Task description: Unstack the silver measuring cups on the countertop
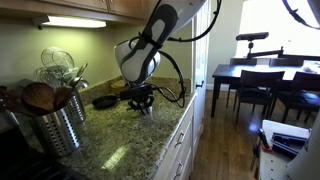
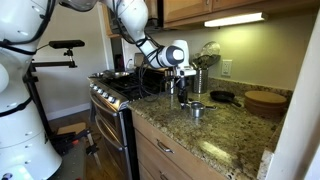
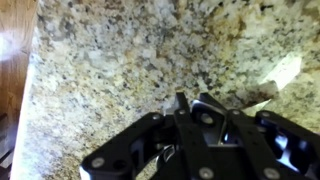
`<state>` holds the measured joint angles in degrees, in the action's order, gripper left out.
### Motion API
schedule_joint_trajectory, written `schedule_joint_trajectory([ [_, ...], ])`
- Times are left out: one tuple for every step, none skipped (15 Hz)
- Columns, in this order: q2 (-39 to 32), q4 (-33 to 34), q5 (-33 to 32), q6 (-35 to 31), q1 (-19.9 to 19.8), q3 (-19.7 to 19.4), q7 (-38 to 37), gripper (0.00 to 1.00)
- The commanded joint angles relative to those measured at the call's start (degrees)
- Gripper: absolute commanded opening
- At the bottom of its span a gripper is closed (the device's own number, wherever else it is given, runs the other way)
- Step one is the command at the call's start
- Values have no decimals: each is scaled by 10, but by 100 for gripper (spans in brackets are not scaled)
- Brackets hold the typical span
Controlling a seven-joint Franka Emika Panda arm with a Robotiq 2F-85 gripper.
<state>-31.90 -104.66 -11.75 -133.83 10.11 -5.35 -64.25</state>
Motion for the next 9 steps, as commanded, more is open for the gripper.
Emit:
schedule_joint_trajectory([
  [21, -10, -16, 19, 17, -16, -12, 52],
  [23, -12, -15, 17, 16, -17, -11, 58],
  [25, -14, -15, 16, 15, -17, -11, 65],
  [27, -15, -15, 14, 15, -19, -12, 70],
  [28, -16, -16, 14, 14, -21, -13, 77],
  [29, -16, -17, 14, 14, -22, -13, 83],
  [31, -17, -17, 14, 13, -25, -14, 91],
  [32, -18, -17, 12, 13, -26, -14, 96],
  [33, -20, -17, 11, 12, -28, -16, 99],
])
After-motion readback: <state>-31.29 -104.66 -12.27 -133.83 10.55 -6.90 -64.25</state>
